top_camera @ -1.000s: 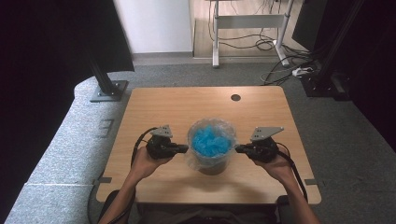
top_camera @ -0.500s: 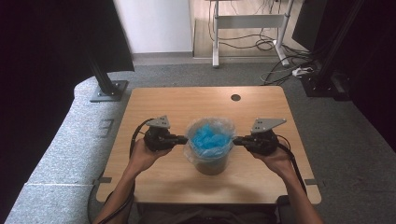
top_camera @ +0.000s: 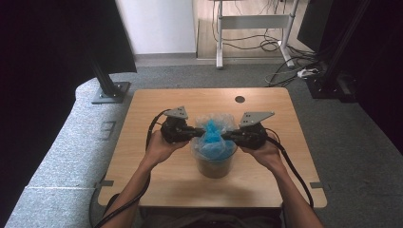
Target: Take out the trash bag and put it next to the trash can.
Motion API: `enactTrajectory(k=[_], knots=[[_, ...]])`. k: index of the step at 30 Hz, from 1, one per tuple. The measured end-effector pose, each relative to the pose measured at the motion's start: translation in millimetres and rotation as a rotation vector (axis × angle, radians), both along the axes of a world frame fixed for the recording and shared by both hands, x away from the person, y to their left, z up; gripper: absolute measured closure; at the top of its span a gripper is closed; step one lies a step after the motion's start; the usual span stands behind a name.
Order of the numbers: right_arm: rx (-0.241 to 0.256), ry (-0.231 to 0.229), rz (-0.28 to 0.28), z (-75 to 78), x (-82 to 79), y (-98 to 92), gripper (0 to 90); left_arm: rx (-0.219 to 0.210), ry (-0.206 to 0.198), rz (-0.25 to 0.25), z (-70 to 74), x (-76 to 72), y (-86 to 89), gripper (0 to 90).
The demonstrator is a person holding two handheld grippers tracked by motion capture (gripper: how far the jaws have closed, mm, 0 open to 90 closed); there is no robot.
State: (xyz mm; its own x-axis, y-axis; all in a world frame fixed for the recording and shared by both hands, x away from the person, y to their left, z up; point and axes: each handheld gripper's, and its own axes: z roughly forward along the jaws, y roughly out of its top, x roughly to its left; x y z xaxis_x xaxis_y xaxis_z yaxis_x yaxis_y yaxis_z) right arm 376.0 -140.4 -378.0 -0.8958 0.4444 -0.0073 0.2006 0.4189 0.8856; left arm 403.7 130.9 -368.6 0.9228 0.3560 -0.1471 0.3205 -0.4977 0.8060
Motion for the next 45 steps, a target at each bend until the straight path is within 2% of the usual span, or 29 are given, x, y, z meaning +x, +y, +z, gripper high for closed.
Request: enactTrajectory(k=[4,5,6,7,8,10,11,15,17,18,20,22,23,24,25,26,28,30,33,36,39,45], knots=[[-0.015,0.003,0.012,-3.2,5.1,13.7,85.6,0.007,-0.003,-0.016,-0.2,1.1,-9.3,89.3],[-0.029,0.011,0.014,-5.6,7.6,19.2,77.2,0.009,-0.002,-0.023,-0.3,1.1,-10.6,89.3],[-0.029,0.011,0.014,-5.6,7.6,19.2,77.2,0.011,-0.005,-0.027,-0.5,0.9,-11.7,89.3],[-0.053,0.019,0.020,-8.2,8.7,25.8,65.4,0.013,-0.004,-0.031,-0.9,0.7,-12.6,89.2],[-0.053,0.019,0.020,-8.2,8.7,25.8,65.4,0.014,-0.004,-0.033,-1.4,0.6,-13.3,89.2],[-0.075,0.039,0.038,-10.9,9.7,31.9,55.0,0.015,0.003,-0.038,-2.8,0.8,-14.7,89.2],[-0.094,0.037,0.039,-13.2,10.3,37.7,46.3,0.019,0.009,-0.045,-4.6,1.2,-16.7,89.2],[-0.110,0.047,0.054,-16.3,11.6,46.1,40.7,0.024,0.016,-0.062,-7.1,0.8,-21.1,89.2],[-0.126,0.042,0.062,-18.5,12.6,51.4,41.0,0.029,0.014,-0.070,-8.1,0.1,-24.4,89.3],[-0.134,0.041,0.065,-19.6,12.9,54.0,44.0,0.028,0.017,-0.073,-8.4,-0.3,-25.6,89.3],[-0.146,0.037,0.070,-21.4,12.8,57.1,58.1,0.030,0.015,-0.081,-8.4,-0.9,-25.8,88.0],[-0.161,0.042,0.065,-23.1,13.4,57.4,66.5,0.007,0.006,-0.084,-7.1,-1.2,-21.9,83.3],[-0.180,0.041,0.061,-24.0,13.8,57.5,76.6,-0.023,0.016,-0.080,-5.9,-0.9,-18.9,73.5],[-0.187,0.026,0.058,-24.8,13.1,57.1,83.6,-0.035,-0.001,-0.059,-3.3,-0.5,-12.7,63.8],[-0.187,0.026,0.058,-24.8,13.1,57.1,83.6,-0.035,-0.001,-0.059,-3.3,-0.5,-12.7,59.1],[-0.176,0.026,0.058,-23.8,12.8,57.0,85.2,-0.041,-0.009,-0.046,-2.5,-0.2,-9.3,59.1],[-0.176,0.023,0.041,-20.0,12.0,55.9,86.5,-0.054,-0.017,-0.018,-2.0,1.7,1.9,46.7],[-0.173,0.026,0.039,-18.9,12.8,54.1,86.6,-0.059,-0.027,-0.006,-2.2,1.5,5.9,43.7],[-0.161,0.038,0.023,-13.6,14.6,48.1,86.6,-0.081,-0.047,0.020,-3.4,1.5,18.1,34.3],[-0.147,0.038,0.021,-5.7,16.2,41.7,86.6,-0.062,-0.068,0.056,-5.1,0.7,27.8,23.4],[-0.148,0.034,0.020,-1.8,16.5,39.8,86.6,-0.038,-0.077,0.094,-8.7,0.2,35.7,18.1],[-0.155,0.015,0.026,10.0,14.0,38.2,86.6,-0.033,-0.064,0.123,-19.6,-3.1,51.3,9.6]])
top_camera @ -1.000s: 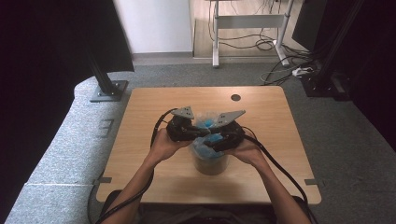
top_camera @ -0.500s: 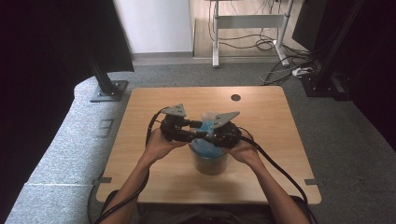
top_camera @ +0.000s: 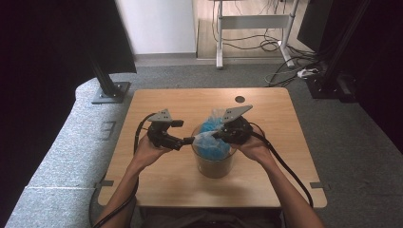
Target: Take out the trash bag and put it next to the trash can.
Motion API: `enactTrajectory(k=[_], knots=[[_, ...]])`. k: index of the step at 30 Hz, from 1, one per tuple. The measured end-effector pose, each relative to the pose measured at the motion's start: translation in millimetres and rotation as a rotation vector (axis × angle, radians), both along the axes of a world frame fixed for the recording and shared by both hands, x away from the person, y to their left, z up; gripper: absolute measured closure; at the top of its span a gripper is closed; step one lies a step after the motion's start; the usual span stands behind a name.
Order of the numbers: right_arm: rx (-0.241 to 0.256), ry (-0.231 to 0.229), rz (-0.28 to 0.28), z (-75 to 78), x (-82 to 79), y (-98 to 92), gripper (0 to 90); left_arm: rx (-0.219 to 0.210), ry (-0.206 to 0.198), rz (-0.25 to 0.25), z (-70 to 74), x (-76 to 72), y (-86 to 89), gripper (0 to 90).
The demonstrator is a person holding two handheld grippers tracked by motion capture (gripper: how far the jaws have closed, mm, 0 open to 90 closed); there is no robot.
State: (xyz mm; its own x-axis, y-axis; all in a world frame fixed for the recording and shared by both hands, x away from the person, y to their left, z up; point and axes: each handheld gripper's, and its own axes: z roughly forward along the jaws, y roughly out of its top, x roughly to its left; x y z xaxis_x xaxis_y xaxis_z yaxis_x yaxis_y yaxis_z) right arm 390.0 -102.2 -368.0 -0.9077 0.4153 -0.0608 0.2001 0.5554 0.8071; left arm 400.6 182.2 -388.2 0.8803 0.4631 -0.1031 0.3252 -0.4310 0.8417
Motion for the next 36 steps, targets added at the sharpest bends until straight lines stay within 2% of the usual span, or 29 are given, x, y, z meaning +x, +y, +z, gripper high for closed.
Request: enactTrajectory(k=[1,3,6,10,15,24,30,36], knots=[[-0.002,-0.004,-0.004,3.4,-0.2,-0.8,86.6,0.004,-0.002,0.003,-1.2,-0.9,3.0,5.5],[-0.003,-0.006,-0.006,5.0,0.2,-1.7,86.6,0.009,-0.011,0.019,-2.9,-2.6,9.4,4.2],[0.010,-0.007,-0.016,10.5,1.6,-5.3,86.6,-0.001,-0.002,0.033,-5.6,-3.3,19.9,3.0],[0.026,-0.012,-0.021,19.6,2.3,-9.0,86.6,0.020,0.001,0.057,-14.6,-4.8,29.3,0.0],[0.020,-0.023,-0.030,30.1,3.1,-12.5,86.5,0.046,0.004,0.087,-31.5,-6.7,35.7,0.0],[0.046,-0.023,-0.057,46.8,6.9,-23.5,86.6,0.108,0.006,0.133,-65.2,-10.2,42.2,0.0],[0.056,-0.027,-0.092,59.1,9.6,-35.0,86.5,0.152,0.017,0.152,-89.0,-12.2,43.9,0.0],[0.052,-0.044,-0.129,70.1,11.0,-46.8,86.5,0.182,0.026,0.168,-106.7,-13.6,46.4,0.0]])
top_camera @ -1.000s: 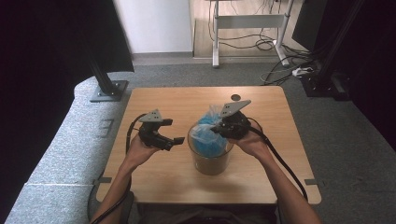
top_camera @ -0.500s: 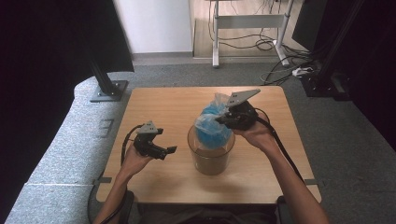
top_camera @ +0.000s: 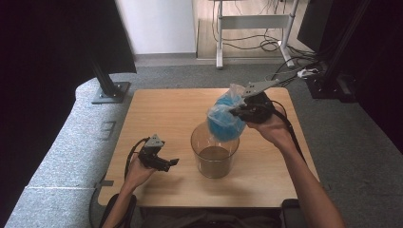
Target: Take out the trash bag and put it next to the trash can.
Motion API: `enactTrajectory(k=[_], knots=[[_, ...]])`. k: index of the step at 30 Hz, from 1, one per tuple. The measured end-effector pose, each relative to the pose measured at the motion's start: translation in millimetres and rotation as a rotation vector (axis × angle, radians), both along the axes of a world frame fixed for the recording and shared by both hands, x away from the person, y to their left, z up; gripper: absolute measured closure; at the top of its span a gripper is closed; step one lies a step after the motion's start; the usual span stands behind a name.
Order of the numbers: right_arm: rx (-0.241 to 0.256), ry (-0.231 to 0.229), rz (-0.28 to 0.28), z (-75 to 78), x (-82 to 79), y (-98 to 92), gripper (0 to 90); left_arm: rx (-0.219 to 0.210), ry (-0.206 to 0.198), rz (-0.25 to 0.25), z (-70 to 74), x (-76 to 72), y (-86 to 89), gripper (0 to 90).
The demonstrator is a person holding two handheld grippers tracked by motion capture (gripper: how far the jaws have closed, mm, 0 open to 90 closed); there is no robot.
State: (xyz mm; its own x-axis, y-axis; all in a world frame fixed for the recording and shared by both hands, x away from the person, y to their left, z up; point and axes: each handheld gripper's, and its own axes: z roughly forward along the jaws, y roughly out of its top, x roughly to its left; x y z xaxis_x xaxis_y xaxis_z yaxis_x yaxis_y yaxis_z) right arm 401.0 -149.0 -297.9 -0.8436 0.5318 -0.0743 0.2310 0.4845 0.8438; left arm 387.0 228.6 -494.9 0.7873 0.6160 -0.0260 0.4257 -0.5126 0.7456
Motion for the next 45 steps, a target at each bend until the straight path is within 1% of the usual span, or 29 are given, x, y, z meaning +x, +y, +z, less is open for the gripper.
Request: enactTrajectory(k=[2,3,4,7,8,9,12,14,15,19,26,30,32,34,35,39,45], knots=[[-0.007,-0.006,-0.021,2.3,1.0,-3.9,86.5,0.001,0.006,0.005,-5.2,-0.5,1.2,0.0],[-0.012,-0.013,-0.043,4.5,2.4,-8.9,86.5,0.005,0.008,0.006,-7.6,-0.7,1.8,0.0],[-0.012,-0.013,-0.043,4.5,2.4,-8.9,86.5,0.006,0.011,0.008,-9.9,-1.0,2.1,0.0],[-0.007,-0.022,-0.078,7.0,4.8,-17.1,86.5,0.020,0.016,0.011,-15.3,-1.3,3.4,0.0],[-0.010,-0.025,-0.100,8.2,6.4,-22.5,86.5,0.019,0.019,0.012,-16.9,-1.3,3.8,0.0],[-0.010,-0.025,-0.100,8.2,6.4,-22.5,86.5,0.019,0.021,0.014,-18.4,-1.2,4.2,0.0],[-0.022,-0.030,-0.135,9.2,9.0,-30.5,86.5,0.017,0.027,0.020,-22.1,-1.0,5.6,0.0],[-0.035,-0.034,-0.177,8.9,11.2,-38.0,86.4,0.018,0.029,0.024,-24.5,-0.9,6.4,0.0],[-0.035,-0.034,-0.177,8.9,11.2,-38.0,86.4,0.020,0.026,0.028,-25.8,-1.1,6.6,0.0],[-0.044,-0.031,-0.227,3.7,16.0,-50.0,86.4,0.033,0.031,0.039,-31.2,0.0,8.5,0.0],[-0.042,-0.003,-0.304,-17.4,26.8,-70.8,86.3,0.055,0.050,0.058,-38.8,1.6,12.1,0.0],[-0.046,0.001,-0.346,-32.8,31.7,-80.4,86.3,0.068,0.063,0.069,-42.9,2.5,14.1,0.0],[-0.051,0.009,-0.359,-41.4,33.8,-84.2,86.2,0.076,0.070,0.072,-44.3,3.1,14.4,0.0],[-0.058,0.019,-0.374,-50.5,36.0,-87.2,86.0,0.083,0.070,0.075,-45.0,3.1,13.9,0.0],[-0.062,0.027,-0.383,-57.5,37.9,-89.1,86.0,0.085,0.070,0.075,-45.2,3.0,13.8,0.0],[-0.079,0.040,-0.404,-74.2,42.2,-93.9,86.0,0.095,0.076,0.074,-47.0,3.2,13.5,0.0],[-0.093,0.065,-0.435,-100.6,44.9,-101.6,85.4,0.112,0.093,0.066,-50.0,3.8,12.8,0.0]])
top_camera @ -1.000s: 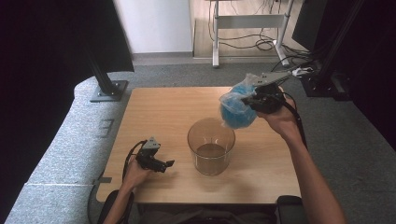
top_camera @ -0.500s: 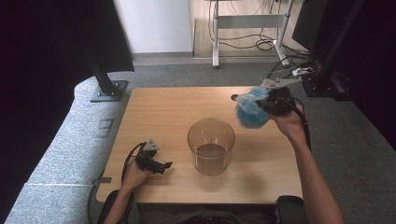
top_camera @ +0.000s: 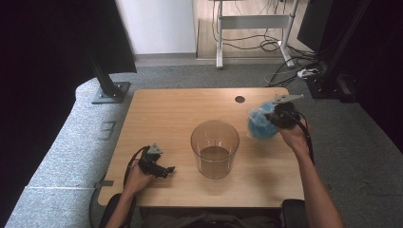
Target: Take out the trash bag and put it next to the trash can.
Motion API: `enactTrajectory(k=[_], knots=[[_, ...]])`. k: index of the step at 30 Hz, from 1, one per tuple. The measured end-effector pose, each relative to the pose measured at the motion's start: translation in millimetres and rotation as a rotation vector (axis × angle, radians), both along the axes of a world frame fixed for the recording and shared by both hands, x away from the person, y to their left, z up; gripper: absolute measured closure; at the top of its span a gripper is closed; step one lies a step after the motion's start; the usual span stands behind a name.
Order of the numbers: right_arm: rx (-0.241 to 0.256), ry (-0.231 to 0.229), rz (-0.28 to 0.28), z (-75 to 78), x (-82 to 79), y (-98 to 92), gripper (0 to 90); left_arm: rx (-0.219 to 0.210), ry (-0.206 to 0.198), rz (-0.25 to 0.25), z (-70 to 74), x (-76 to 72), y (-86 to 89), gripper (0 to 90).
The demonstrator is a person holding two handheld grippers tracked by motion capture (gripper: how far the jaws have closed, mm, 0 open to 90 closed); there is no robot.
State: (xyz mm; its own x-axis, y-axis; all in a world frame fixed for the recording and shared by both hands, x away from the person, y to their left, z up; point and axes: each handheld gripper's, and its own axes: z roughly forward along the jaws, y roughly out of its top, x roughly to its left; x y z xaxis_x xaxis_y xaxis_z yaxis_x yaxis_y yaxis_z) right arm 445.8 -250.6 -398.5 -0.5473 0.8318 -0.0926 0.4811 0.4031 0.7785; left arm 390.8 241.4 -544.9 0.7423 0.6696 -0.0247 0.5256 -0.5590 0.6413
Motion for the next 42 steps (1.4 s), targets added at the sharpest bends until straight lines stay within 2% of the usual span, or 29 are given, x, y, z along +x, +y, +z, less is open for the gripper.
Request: enactTrajectory(k=[4,12,20,31,37,39,42], knots=[[0.000,0.029,-0.018,-19.5,0.9,-4.0,84.9,0.015,0.001,-0.008,-0.8,0.0,-1.0,0.0],[0.005,0.095,-0.041,-58.2,7.5,-5.5,83.4,0.012,-0.002,-0.013,-1.2,-0.3,-1.2,0.0],[0.030,0.097,-0.069,-81.0,29.4,4.3,83.5,0.009,-0.005,-0.015,-1.6,-0.4,-1.0,0.0],[0.050,0.088,-0.122,-95.7,62.1,10.5,83.4,0.004,-0.009,-0.017,-2.2,-0.7,-0.9,0.0],[0.044,0.085,-0.134,-97.4,70.7,13.5,81.4,0.004,-0.009,-0.018,-2.2,-0.8,-0.9,0.0],[0.034,0.085,-0.132,-95.0,71.5,14.4,76.5,0.004,-0.009,-0.019,-2.2,-0.9,-0.9,0.0],[0.018,0.082,-0.151,-88.6,70.8,14.5,58.7,0.004,-0.009,-0.019,-2.2,-0.9,-0.9,0.0]])
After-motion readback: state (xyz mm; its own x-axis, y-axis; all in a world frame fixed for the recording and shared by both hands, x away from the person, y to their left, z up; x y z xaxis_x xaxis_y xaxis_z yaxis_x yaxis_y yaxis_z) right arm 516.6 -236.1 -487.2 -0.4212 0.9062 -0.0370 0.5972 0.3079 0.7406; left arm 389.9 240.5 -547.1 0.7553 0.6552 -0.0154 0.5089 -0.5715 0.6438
